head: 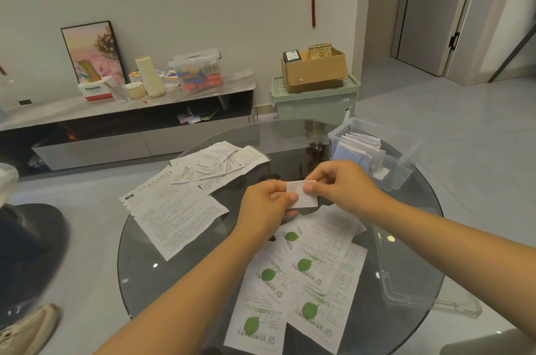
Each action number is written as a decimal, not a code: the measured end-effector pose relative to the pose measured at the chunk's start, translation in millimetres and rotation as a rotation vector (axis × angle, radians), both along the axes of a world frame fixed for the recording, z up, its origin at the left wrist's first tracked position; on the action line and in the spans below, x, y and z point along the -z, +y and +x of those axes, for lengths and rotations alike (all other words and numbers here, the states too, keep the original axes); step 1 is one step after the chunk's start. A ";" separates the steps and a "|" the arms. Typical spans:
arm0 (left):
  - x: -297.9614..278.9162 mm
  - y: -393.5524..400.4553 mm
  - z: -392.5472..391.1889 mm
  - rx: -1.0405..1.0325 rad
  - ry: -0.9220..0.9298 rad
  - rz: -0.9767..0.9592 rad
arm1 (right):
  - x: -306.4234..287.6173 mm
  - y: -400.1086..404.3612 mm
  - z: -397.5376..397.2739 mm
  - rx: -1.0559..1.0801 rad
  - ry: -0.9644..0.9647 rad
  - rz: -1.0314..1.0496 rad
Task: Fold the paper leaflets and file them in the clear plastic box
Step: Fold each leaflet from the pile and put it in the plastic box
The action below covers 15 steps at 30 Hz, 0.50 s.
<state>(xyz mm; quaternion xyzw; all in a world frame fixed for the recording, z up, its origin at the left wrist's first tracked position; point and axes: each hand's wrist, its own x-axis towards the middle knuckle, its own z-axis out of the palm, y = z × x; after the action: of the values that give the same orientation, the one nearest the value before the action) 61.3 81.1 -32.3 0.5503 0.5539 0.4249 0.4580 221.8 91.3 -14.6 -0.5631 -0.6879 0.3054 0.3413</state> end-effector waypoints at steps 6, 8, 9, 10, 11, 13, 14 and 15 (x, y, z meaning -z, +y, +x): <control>-8.7 3.9 5.0 -0.020 0.014 0.007 | -11.9 2.8 8.4 -0.062 0.020 -0.102; -12.7 4.6 7.2 -0.007 0.014 -0.001 | -16.2 2.2 13.8 -0.070 0.047 -0.120; -14.4 5.2 8.6 0.002 0.025 0.012 | -18.4 2.0 16.2 -0.066 0.032 -0.115; -16.6 6.1 11.2 0.016 0.030 0.031 | -20.4 3.0 19.0 -0.058 0.000 -0.100; -18.8 6.2 14.1 0.035 0.025 0.047 | -22.8 3.7 21.4 -0.047 -0.031 -0.079; -23.9 9.3 22.9 0.073 0.011 0.058 | -28.8 8.8 28.6 -0.022 -0.058 -0.050; -25.1 11.1 27.3 0.083 0.016 0.061 | -31.6 11.0 32.6 -0.011 -0.062 -0.049; -26.7 15.0 31.9 0.082 0.033 0.064 | -35.4 14.2 37.2 -0.003 -0.061 -0.053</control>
<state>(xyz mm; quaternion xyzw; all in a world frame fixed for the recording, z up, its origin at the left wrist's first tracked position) 93.2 96.2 -5.6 0.5938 0.5245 0.4144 0.4480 259.1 105.5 20.8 -0.5799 -0.6905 0.3067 0.3047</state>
